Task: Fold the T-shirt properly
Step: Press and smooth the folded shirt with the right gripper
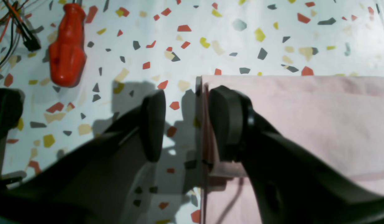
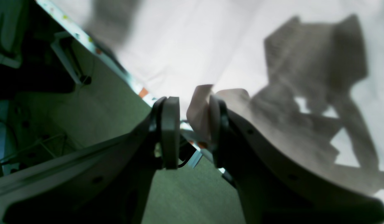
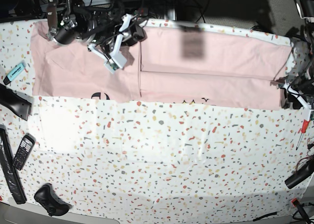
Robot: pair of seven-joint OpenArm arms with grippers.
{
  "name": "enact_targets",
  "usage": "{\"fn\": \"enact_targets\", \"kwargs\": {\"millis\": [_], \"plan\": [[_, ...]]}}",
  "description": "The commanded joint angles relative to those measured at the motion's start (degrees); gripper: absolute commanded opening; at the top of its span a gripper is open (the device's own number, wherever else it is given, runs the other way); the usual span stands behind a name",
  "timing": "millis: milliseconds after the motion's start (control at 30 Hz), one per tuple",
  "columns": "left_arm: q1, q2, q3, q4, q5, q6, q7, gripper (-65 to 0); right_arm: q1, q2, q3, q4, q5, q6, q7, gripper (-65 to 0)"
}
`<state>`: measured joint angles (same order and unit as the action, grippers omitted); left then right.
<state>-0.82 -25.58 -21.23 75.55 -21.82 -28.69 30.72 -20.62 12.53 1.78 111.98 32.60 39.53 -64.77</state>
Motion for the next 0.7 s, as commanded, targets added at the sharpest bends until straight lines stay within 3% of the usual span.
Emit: {"fn": "enact_targets", "kwargs": {"millis": [0, 33, 167, 267, 333, 433, 467, 500, 667], "plan": [[-0.9, -1.1, -0.4, 1.0, -0.7, 0.2, -0.6, -65.0, 0.3, 0.3, -0.2, 0.9, 1.1, 0.5, 0.7, -48.9], [-0.9, -1.1, -0.4, 1.0, -0.7, 0.2, -0.7, -39.4, 0.3, 0.3, -0.5, 0.9, 1.1, 0.5, 0.7, -48.9], [-0.9, -1.1, -0.4, 1.0, -0.7, 0.2, -0.7, -39.4, 0.6, 0.5, -0.5, 1.0, 5.8, 0.5, 1.2, -48.9], [-0.9, -1.2, -0.4, 1.0, -0.7, 0.2, -0.7, -39.4, 0.9, 0.5, 0.8, 2.1, 11.1, 0.5, 6.1, -48.9], [-0.9, -1.3, -0.4, 1.0, -0.7, 0.2, -0.7, -39.4, 0.9, 0.5, 2.1, 3.0, 11.0, 0.5, 9.8, -48.9], [-0.9, -1.6, -0.5, 1.0, -0.7, 0.2, -0.7, -39.4, 1.2, 0.5, 4.4, 3.1, 10.8, 0.5, 9.3, -48.9], [-0.9, -1.7, -0.5, 1.0, -0.8, 0.2, -0.6, -65.0, 1.3, 0.5, 5.2, 3.1, 10.9, 0.5, 8.7, -48.9], [-0.9, -2.0, -0.5, 1.0, -0.8, 0.2, -0.3, -39.4, 1.3, 0.5, 6.0, 3.1, 10.9, 0.5, 8.2, -48.9], [-0.9, -5.0, -0.5, 1.0, -8.8, -1.6, 7.5, -39.4, 1.3, 0.5, 10.3, 3.1, 10.9, 0.5, 7.9, -48.9]]}}
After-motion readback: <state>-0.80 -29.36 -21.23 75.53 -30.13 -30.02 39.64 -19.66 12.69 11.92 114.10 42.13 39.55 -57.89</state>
